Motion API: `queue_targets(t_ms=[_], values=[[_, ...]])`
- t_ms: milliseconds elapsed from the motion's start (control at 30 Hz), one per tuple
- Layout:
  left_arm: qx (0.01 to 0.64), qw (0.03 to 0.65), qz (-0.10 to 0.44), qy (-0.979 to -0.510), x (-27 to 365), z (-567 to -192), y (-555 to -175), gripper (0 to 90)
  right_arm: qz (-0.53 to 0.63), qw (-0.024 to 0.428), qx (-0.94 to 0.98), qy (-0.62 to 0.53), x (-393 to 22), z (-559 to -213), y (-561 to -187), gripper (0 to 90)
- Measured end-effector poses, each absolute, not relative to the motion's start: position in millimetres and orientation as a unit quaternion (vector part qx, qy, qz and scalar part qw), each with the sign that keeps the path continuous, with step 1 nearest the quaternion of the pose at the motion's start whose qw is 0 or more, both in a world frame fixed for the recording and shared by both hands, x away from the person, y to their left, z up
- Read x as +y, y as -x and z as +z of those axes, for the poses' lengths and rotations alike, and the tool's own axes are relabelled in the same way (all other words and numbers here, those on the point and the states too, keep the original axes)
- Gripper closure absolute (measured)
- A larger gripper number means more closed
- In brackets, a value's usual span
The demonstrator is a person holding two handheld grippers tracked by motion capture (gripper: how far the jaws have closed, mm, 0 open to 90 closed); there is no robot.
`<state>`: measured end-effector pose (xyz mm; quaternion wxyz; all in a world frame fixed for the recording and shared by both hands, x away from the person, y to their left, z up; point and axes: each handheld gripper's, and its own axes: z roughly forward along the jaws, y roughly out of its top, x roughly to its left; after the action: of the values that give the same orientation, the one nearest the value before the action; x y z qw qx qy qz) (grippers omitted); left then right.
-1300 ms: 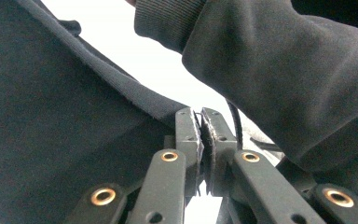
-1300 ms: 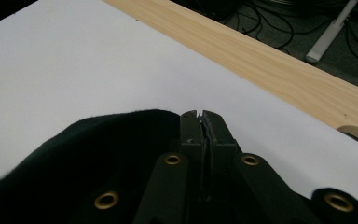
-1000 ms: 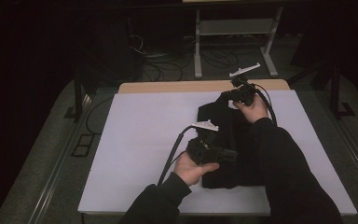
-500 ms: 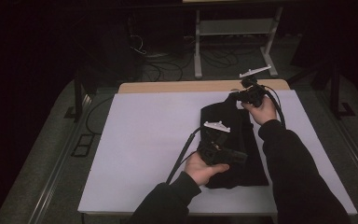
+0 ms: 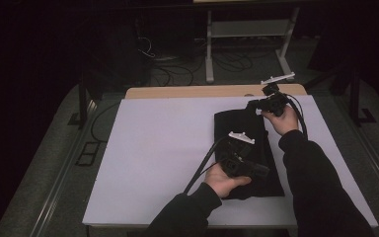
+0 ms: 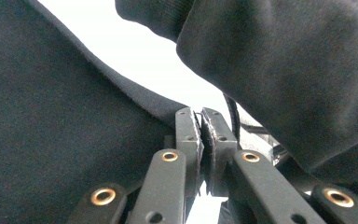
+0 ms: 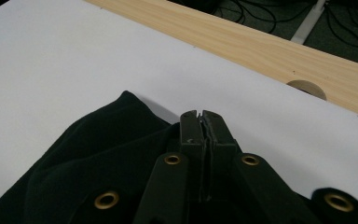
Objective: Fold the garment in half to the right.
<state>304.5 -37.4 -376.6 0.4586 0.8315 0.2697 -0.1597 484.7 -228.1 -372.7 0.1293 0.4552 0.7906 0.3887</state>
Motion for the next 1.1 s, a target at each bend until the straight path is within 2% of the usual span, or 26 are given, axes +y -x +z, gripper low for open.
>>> queue_targets(t_ms=[1100], values=[[0.28,0.4,-0.154,-0.859,-81,-419,-315,84.8,0.403,0.108,0.771,-0.481,-254,-398,-483,86.3]])
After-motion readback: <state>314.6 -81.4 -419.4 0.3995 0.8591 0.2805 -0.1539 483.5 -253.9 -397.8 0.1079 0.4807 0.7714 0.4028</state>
